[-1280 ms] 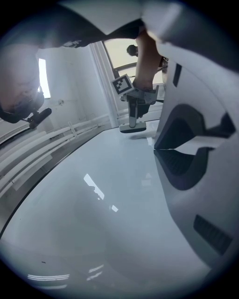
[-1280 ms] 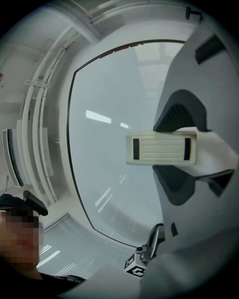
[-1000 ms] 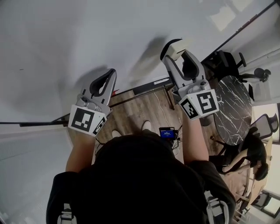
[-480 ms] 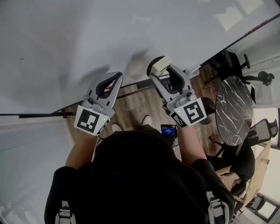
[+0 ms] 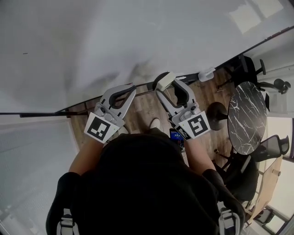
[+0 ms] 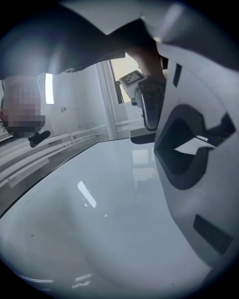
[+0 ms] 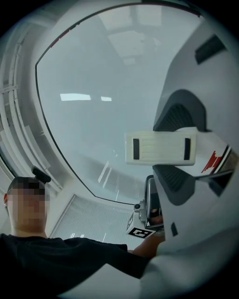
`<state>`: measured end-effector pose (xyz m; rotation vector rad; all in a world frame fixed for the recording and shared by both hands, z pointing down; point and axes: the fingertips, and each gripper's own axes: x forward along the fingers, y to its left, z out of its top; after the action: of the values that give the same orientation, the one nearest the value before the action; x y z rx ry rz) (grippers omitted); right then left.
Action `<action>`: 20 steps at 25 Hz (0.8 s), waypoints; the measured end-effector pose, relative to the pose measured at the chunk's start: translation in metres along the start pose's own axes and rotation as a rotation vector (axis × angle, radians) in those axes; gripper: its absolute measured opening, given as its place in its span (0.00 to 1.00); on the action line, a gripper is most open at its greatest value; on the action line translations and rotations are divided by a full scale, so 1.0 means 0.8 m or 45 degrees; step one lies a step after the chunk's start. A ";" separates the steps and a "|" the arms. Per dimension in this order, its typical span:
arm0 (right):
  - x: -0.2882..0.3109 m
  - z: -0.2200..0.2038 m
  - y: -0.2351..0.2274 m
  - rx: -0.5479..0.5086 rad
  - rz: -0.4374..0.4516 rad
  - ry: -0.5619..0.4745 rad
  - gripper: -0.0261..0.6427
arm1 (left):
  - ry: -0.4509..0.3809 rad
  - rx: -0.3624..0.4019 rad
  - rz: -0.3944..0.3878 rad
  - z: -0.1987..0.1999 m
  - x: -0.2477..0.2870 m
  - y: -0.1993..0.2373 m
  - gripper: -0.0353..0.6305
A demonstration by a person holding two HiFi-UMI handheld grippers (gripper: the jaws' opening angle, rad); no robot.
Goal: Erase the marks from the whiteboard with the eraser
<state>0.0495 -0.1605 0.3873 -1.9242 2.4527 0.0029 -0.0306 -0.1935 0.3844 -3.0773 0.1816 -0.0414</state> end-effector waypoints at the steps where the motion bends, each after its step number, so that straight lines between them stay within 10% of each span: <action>1: 0.000 -0.003 0.003 0.007 0.003 -0.003 0.37 | 0.003 -0.004 -0.003 -0.003 -0.001 -0.001 0.06; 20: 0.004 -0.009 0.002 -0.029 -0.009 -0.008 0.37 | 0.008 -0.026 0.037 -0.015 0.001 0.010 0.06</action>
<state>0.0469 -0.1632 0.3947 -1.9387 2.4525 0.0362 -0.0308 -0.2021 0.3962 -3.0945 0.2283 -0.0477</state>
